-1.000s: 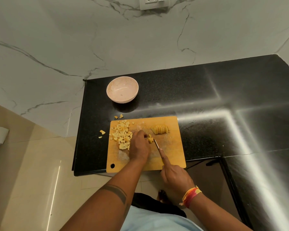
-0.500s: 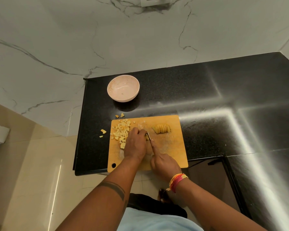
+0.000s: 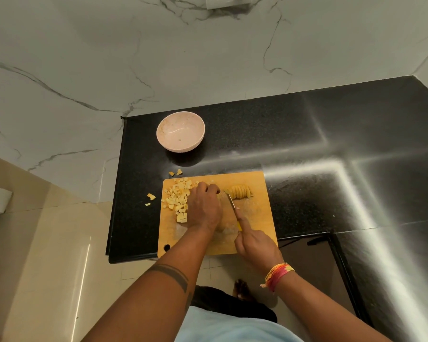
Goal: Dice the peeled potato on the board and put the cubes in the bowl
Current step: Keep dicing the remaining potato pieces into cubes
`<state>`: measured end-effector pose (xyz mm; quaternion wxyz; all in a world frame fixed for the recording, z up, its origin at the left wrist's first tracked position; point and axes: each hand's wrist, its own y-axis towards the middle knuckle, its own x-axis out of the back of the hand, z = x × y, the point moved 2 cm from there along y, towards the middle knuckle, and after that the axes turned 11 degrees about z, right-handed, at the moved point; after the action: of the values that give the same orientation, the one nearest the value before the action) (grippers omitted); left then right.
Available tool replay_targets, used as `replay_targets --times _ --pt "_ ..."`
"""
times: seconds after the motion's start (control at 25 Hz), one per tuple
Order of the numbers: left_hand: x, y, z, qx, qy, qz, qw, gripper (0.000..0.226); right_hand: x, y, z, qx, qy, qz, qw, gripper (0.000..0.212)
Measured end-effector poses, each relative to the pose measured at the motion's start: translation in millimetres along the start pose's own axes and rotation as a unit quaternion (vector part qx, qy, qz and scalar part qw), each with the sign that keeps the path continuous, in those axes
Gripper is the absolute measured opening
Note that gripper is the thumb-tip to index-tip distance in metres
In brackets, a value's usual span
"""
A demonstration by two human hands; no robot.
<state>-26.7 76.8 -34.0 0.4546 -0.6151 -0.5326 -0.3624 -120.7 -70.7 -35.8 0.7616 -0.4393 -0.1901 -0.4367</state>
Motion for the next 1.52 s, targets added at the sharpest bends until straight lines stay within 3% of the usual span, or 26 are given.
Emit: replay_targets --times 0.2,0.8,1.28,1.52 --pt "-5 9 -14 -0.051 -0.022 0.068 0.996 0.044 7 -6 -10 -0.008 0.0 -0.018 1.0 0.074" --pt "-1 19 -27 -0.014 -0.065 0.082 0.994 0.027 14 -4 -5 -0.016 0.01 -0.014 1.0 0.072" --pt "-1 13 -27 -0.046 -0.04 0.101 0.993 0.045 12 -8 -9 -0.021 0.008 -0.023 0.999 0.07" --pt "-5 11 -24 -0.021 -0.053 0.07 0.996 0.032 13 -9 -14 -0.021 0.006 -0.027 0.999 0.07"
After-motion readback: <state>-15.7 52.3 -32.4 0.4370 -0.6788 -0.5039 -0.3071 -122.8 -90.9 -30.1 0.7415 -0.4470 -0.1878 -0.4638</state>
